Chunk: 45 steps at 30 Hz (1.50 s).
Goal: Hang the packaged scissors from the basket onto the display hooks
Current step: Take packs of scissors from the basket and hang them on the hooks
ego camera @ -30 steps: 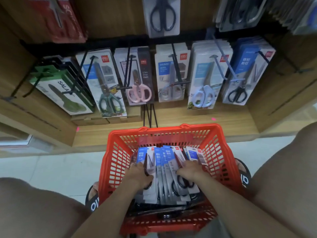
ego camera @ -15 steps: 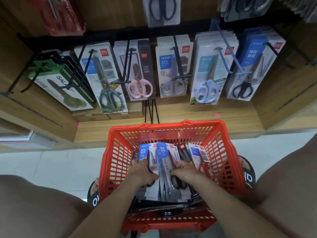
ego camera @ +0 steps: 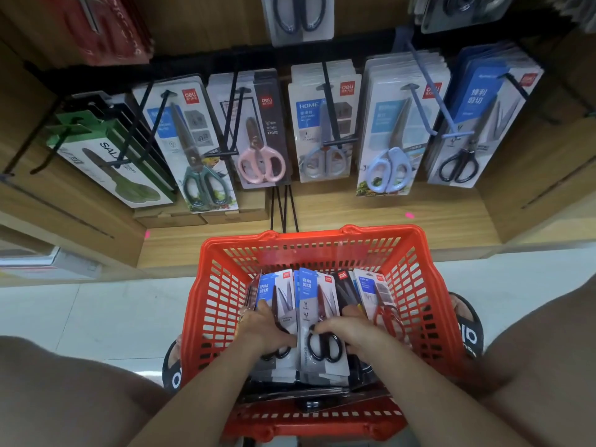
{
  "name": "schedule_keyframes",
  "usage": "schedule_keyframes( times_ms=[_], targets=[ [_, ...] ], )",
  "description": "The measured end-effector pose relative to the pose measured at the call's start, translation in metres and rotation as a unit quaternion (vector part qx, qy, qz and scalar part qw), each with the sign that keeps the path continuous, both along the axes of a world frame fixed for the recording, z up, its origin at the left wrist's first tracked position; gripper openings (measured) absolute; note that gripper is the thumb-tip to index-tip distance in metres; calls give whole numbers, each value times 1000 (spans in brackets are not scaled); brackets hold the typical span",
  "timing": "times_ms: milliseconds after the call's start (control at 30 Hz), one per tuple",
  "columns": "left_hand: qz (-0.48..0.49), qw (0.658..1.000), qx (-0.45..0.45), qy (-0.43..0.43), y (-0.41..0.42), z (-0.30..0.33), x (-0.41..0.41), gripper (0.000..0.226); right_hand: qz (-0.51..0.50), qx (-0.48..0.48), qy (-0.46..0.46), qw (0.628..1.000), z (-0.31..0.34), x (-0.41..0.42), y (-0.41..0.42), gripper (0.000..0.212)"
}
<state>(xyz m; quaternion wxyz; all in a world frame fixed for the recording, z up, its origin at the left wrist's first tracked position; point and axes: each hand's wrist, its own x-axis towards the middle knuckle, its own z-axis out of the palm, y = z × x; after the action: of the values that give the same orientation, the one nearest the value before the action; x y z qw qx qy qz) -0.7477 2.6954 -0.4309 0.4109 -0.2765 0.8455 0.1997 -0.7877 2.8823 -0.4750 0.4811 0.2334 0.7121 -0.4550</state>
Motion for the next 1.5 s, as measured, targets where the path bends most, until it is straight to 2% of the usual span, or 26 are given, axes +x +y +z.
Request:
schedule_keyframes(
  times_ms=[67, 167, 267, 300, 367, 433, 567, 667, 733, 833, 967, 1067, 1133, 1167, 1233, 1333, 1433, 1500],
  targets=[
    [-4, 1000, -5, -8, 0, 3, 0, 95, 5, -1, 2, 1000, 0, -1, 0, 62],
    [-28, 999, -16, -26, 4, 6, 1, 97, 22, 8, -12, 1000, 1, -1, 2, 64],
    [-51, 998, -22, -36, 8, 9, 1, 94, 17, 13, -7, 1000, 0, -3, 6, 47],
    [-54, 998, -22, -34, 8, 11, 1, 94, 16, 15, -1, 1000, 0, -4, 7, 51],
    [-47, 999, -11, -25, 9, 13, 0, 97, 26, 24, 17, 999, 1, -5, 7, 72],
    [-22, 1000, 15, -4, 7, 14, -2, 102, 25, 30, 24, 999, 1, -6, 7, 88],
    [39, 998, 51, 15, -1, 15, -3, 111, 16, 25, 24, 999, 0, -3, 9, 96],
    [114, 989, 94, 29, -7, 16, -3, 113, 8, 14, 21, 1000, 2, -5, 11, 91],
    [173, 976, 129, 32, -11, 16, -2, 111, -4, 11, 21, 1000, 5, -7, 14, 89],
    [241, 953, 181, 46, -14, 17, 1, 119, -33, 17, 37, 999, 7, -8, 20, 90],
    [258, 944, 202, 48, -16, 17, 4, 110, -3, 13, 59, 998, 6, -6, 20, 84],
    [272, 936, 219, 54, -18, 18, 4, 113, 18, -3, 55, 998, 7, -4, 18, 71],
    [298, 921, 245, 62, -21, 20, 3, 119, 19, -17, 49, 998, 6, -2, 18, 75],
    [316, 909, 262, 65, -24, 21, 2, 117, 13, -21, 46, 999, 6, -1, 19, 84],
    [357, 880, 306, 66, -30, 23, -2, 99, -4, -28, 41, 999, 6, -1, 21, 99],
    [392, 847, 354, 62, -39, 29, -5, 79, -19, -23, 41, 999, 6, 3, 22, 107],
    [385, 852, 352, 53, -44, 31, -3, 75, -36, -16, 44, 998, 7, 10, 20, 117],
    [361, 871, 330, 45, -44, 35, -1, 77, -46, -18, 51, 997, 7, 14, 20, 116]
  ],
)
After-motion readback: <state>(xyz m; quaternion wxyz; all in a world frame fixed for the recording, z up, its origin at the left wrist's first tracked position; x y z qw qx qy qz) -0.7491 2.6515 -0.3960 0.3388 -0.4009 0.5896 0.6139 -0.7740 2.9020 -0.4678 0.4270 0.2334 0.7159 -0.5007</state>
